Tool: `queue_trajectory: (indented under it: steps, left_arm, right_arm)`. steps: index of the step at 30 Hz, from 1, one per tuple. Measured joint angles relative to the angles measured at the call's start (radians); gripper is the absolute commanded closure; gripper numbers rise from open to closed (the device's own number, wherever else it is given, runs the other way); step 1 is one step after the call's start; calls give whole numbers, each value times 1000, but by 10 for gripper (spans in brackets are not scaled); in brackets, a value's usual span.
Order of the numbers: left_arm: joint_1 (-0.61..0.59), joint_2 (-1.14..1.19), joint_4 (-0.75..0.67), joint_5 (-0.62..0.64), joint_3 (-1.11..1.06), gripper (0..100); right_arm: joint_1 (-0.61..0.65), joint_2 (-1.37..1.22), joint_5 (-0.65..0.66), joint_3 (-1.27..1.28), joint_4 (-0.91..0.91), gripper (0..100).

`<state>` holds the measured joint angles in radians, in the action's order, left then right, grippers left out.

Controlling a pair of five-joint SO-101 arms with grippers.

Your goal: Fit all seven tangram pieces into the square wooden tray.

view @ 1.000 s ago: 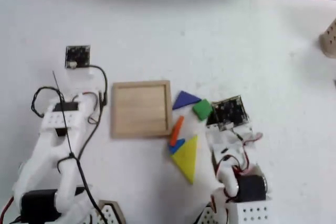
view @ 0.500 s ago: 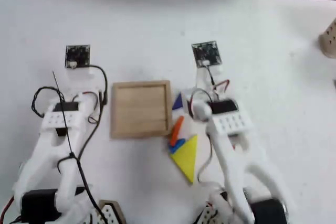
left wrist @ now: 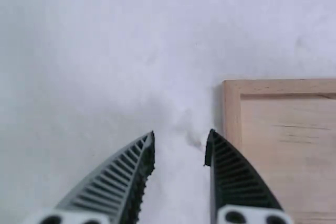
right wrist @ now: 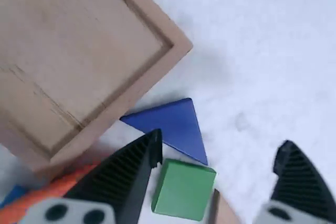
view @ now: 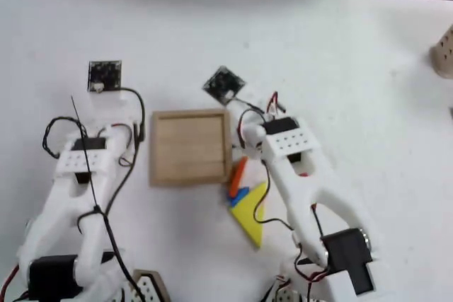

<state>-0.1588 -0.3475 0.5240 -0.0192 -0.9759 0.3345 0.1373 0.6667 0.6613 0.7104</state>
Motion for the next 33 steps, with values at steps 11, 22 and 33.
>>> queue_trajectory:
  steps: [11, 22, 33]
  left_arm:
    - [0, 0, 0, 0, 0, 823]
    - [0, 0, 0, 0, 0, 823]
    - [0, 0, 0, 0, 0, 823]
  right_arm:
    - [0, -354, 298, -255, 253, 656]
    - [-11, -505, 169, -473, 420, 734]
    - [-127, -520, -203, -537, 376, 735]
